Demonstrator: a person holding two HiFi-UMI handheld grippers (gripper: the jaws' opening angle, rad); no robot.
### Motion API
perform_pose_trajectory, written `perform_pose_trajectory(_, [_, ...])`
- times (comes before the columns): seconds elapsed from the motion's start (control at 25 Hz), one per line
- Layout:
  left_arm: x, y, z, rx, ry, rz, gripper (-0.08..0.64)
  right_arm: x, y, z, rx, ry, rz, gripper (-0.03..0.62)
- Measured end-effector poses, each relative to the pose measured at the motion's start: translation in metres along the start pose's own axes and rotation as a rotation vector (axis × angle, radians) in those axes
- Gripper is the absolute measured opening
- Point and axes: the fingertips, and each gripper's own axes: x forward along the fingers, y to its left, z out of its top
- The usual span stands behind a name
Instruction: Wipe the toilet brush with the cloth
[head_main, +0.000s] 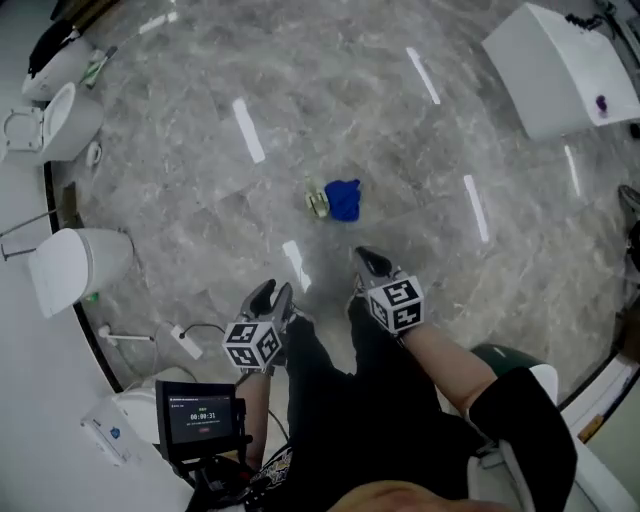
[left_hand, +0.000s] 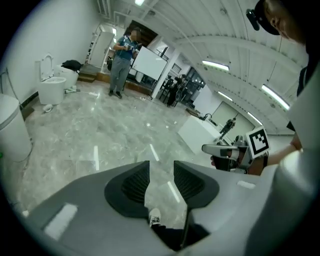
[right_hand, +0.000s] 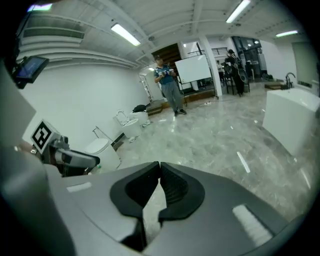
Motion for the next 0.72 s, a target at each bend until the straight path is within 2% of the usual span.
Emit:
perform_pose_trajectory(0.16, [-0.056,-0.051,0.069,-0.01,-0.114,-0.059,0.161,-0.061,0.048,0.07,-0.191,-0.081,0.005,0.017])
perform_pose_trajectory(0.24, [-0.066,-0.071,0.087,0.025,-0.139,-0.094,0.156,-0.079,0.047,0.086,-0.277,-0.136,-0.014,0.017])
perform_pose_trajectory(0.36, [-0.069,-0.083,0.101,0.152,-0.149,-0.102,0.149,-0.094,0.024,0.098,-0.24,-0.225,-0.031,0.017])
perform_pose_trajectory(0.44, [-0.091,-0.083,0.105,0.23,-0.164,-0.12,0.149,-0.114,0.02,0.103,-0.214,-0.286,-0.081,0.015])
perform_pose_trajectory(0.6, [-0.145,-0.072,0.109,0.274,-0.212,-0.182,0.143,-0.154,0.029,0.104,-0.273,-0.344,-0.197,0.014])
perform_pose_trajectory(0.72, [-0.164,-0.066,0.086,0.297,-0.192,-0.201,0.143,-0.18,0.025,0.087,-0.357,-0.34,-0.273,0.015])
